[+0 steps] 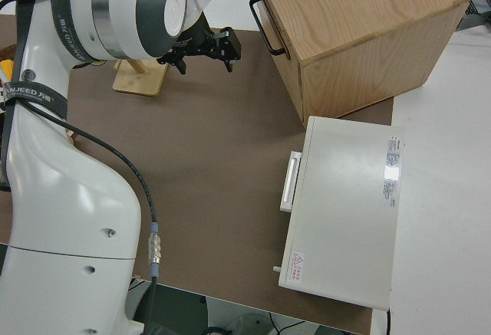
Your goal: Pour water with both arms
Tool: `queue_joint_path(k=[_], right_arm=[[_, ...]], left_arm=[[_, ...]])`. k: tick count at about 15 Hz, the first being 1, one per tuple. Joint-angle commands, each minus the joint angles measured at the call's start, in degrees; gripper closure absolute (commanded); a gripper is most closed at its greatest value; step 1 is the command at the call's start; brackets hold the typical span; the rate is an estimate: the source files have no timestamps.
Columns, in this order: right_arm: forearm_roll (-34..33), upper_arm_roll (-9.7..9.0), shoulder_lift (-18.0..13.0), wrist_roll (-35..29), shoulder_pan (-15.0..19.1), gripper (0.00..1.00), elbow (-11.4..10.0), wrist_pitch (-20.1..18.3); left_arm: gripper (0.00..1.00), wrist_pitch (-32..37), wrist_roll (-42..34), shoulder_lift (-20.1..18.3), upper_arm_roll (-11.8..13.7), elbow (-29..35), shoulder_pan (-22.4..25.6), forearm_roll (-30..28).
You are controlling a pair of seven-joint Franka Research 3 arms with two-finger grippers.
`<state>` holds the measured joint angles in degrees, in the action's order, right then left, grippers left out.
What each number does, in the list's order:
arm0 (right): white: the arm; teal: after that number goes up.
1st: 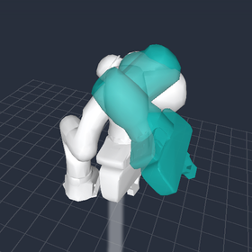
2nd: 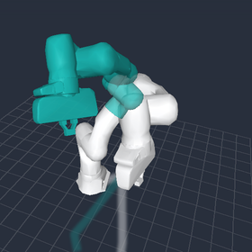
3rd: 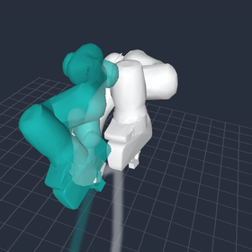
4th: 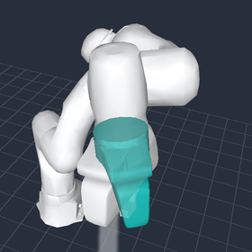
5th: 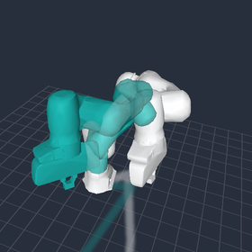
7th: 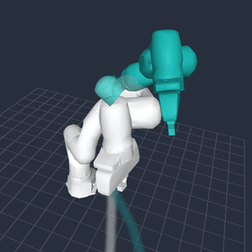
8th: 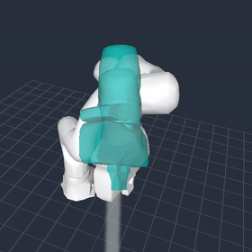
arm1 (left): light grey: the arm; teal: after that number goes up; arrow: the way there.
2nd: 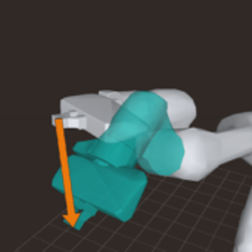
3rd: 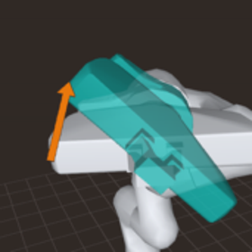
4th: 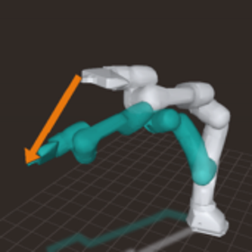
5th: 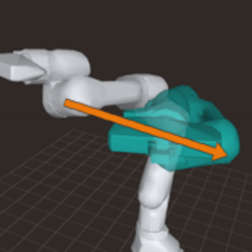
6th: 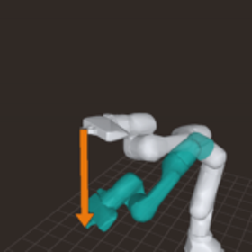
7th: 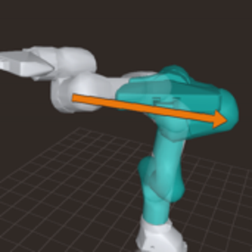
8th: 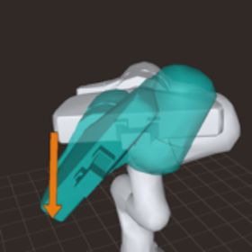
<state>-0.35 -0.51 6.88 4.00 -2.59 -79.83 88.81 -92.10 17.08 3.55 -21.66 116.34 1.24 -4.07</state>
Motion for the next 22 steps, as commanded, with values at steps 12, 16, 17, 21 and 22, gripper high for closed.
queue_joint_path(k=[12,16,17,21,22], right_arm=[[1.1,-0.54,-0.6,1.1,0.9,0.009,-0.3,-0.3],[1.1,-0.54,-0.6,1.1,0.9,0.009,-0.2,-0.3],[1.1,-0.54,-0.6,1.1,0.8,0.009,-0.3,-0.3],[1.1,-0.54,-0.6,1.1,0.8,0.009,-0.3,-0.3],[1.1,-0.54,-0.6,1.1,0.8,0.009,-0.3,-0.3]], left_arm=[[1.0,4.8,1.6,-1.8,-0.1,-2.4,0.0,1.2],[1.0,4.8,1.6,-2.8,-0.1,-2.2,-0.1,1.1],[1.0,4.7,1.6,-3.1,-0.1,-2.1,-0.1,1.0],[1.0,4.0,1.6,-5.0,-0.2,-1.1,0.0,0.4],[1.0,4.0,1.6,-5.6,-0.2,-0.9,0.0,0.3]])
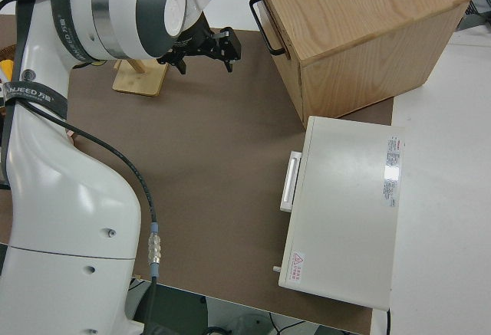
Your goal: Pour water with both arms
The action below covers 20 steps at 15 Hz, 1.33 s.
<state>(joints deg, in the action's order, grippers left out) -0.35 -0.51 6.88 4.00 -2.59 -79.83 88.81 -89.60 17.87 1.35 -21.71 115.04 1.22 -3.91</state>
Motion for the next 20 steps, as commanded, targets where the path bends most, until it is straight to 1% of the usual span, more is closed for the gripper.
queue_joint_path(k=[1,4,11,14,17,18,20], right_arm=[[1.0,-0.54,-0.6,1.1,0.8,0.009,-0.2,-0.3],[1.0,-0.54,-0.6,1.2,0.8,0.009,-0.2,-0.3],[1.0,-0.54,-0.6,1.1,0.9,0.009,-0.2,-0.3],[1.0,-0.54,-0.6,1.1,0.8,0.009,-0.3,-0.3],[1.0,-0.54,-0.6,1.1,0.9,0.009,-0.3,-0.3],[1.0,-0.54,-0.6,1.1,0.9,0.009,-0.3,-0.3],[1.0,-0.54,-0.6,1.1,0.8,0.009,-0.2,-0.3]], left_arm=[[1.0,1.0,0.8,-4.1,-0.2,1.0,-0.1,0.1],[1.0,-2.0,0.8,-7.1,-0.1,4.1,-0.1,-1.0],[1.0,-17.3,0.5,-18.7,-0.2,18.1,-0.4,-4.3],[1.0,-23.6,0.6,-22.1,-0.3,22.6,-1.0,-6.4],[1.0,-29.7,0.8,-23.7,-0.6,26.0,-2.1,-6.6],[1.0,-31.5,1.0,-23.7,-0.6,26.8,-2.2,-6.6],[1.0,-34.7,2.2,-23.9,-1.7,28.3,-2.2,-6.6]])
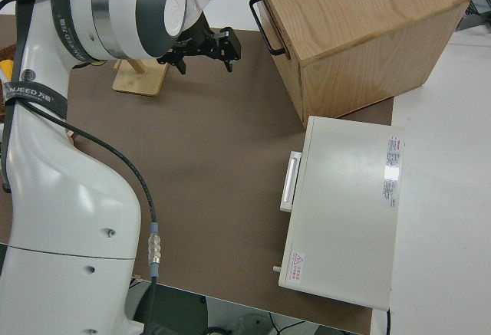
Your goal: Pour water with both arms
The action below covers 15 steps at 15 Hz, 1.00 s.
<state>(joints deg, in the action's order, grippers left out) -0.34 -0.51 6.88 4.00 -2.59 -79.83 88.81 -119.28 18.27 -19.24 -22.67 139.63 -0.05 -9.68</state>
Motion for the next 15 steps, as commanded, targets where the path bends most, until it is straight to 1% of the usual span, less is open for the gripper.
queue_joint_path(k=[1,3,9,15], right_arm=[[1.0,-0.54,-0.6,1.1,0.8,0.009,-0.3,-0.3],[1.0,-0.54,-0.6,1.1,0.8,0.009,-0.2,-0.3],[1.0,-0.54,-0.6,1.1,0.8,0.009,-0.2,-0.3],[1.0,-0.54,-0.6,1.1,0.8,0.009,-0.2,-0.3]], left_arm=[[1.0,-6.7,2.6,-3.6,-1.1,4.5,-0.9,-0.9],[1.0,-8.6,2.8,-4.6,-1.4,6.1,-1.0,-0.9],[1.0,-7.7,2.9,-6.2,-1.1,6.9,-0.3,-0.9],[1.0,-7.0,2.7,-7.1,-0.7,6.7,5.2,-0.3]])
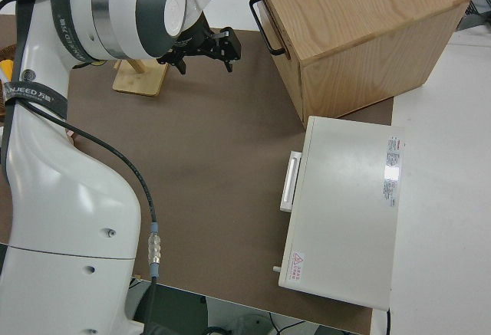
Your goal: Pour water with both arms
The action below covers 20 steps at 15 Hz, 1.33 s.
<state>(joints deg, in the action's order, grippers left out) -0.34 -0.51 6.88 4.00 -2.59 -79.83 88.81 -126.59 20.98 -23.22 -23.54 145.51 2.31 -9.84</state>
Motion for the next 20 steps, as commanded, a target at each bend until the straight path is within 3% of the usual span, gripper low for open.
queue_joint_path(k=[1,5,11,20], right_arm=[[1.0,-0.54,-0.6,1.1,0.8,0.009,-0.2,-0.3],[1.0,-0.54,-0.6,1.1,0.8,0.009,-0.2,-0.3],[1.0,-0.54,-0.6,1.1,0.8,0.009,-0.3,-0.3],[1.0,-0.54,-0.6,1.1,0.8,0.009,-0.3,-0.3]], left_arm=[[1.0,0.3,0.0,-3.1,0.2,0.7,3.7,0.0],[1.0,0.2,-0.9,-4.4,0.3,-0.3,8.4,0.3],[1.0,-0.4,-2.8,-4.3,0.6,-7.2,16.4,0.3],[1.0,-0.5,-13.6,-3.7,0.6,-17.9,27.4,0.3]])
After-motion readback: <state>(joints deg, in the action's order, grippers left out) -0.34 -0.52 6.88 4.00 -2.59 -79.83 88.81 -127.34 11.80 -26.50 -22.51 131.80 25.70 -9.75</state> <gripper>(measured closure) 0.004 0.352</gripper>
